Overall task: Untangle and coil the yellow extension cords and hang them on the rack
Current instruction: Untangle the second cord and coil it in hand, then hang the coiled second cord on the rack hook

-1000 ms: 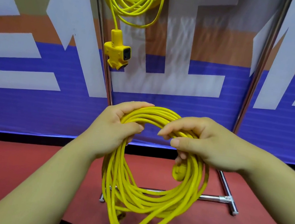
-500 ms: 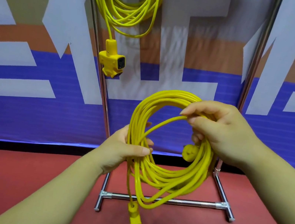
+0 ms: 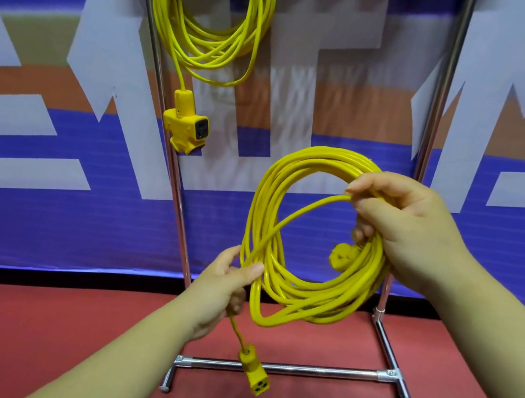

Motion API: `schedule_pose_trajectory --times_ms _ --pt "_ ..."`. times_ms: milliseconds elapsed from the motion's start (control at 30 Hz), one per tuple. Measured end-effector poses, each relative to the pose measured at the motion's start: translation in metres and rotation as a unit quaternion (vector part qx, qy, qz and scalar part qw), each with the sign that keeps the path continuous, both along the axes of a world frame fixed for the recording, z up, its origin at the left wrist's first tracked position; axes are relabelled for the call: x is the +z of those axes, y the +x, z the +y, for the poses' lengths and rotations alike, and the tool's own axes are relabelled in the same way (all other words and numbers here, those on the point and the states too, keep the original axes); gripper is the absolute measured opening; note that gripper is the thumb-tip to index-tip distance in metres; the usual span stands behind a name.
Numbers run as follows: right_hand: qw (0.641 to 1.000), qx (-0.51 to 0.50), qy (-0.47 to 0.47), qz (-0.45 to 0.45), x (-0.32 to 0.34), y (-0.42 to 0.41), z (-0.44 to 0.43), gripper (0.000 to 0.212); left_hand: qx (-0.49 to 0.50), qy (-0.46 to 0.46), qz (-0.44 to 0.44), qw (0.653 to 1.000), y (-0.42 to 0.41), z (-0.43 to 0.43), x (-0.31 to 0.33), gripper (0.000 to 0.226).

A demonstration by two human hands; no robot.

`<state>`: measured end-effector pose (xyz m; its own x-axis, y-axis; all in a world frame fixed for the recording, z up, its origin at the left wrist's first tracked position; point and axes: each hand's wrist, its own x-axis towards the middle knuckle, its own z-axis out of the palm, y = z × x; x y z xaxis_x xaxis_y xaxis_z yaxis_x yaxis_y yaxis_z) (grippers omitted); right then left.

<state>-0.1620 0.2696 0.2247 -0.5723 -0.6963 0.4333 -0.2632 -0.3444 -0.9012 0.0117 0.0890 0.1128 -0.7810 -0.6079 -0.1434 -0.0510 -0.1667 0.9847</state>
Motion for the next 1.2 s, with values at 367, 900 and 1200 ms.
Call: schedule_pose_trajectory --times_ms 367,900,1200 --pt "1.000 0.016 0.003 -0.006 -0.002 0.003 0.002 0.040 0.193 -0.210 -0.022 0.958 -0.003 0.002 0.049 0.112" --pt "0.995 0.093 0.017 -0.009 -0.007 0.012 -0.001 0.038 0.115 -0.347 -0.046 0.930 -0.007 -0.003 0.055 0.015" --pt "0.994 0.099 0.046 -0.010 -0.011 0.003 0.002 0.041 0.020 -0.173 0.027 0.984 0.000 -0.001 0.066 0.023"
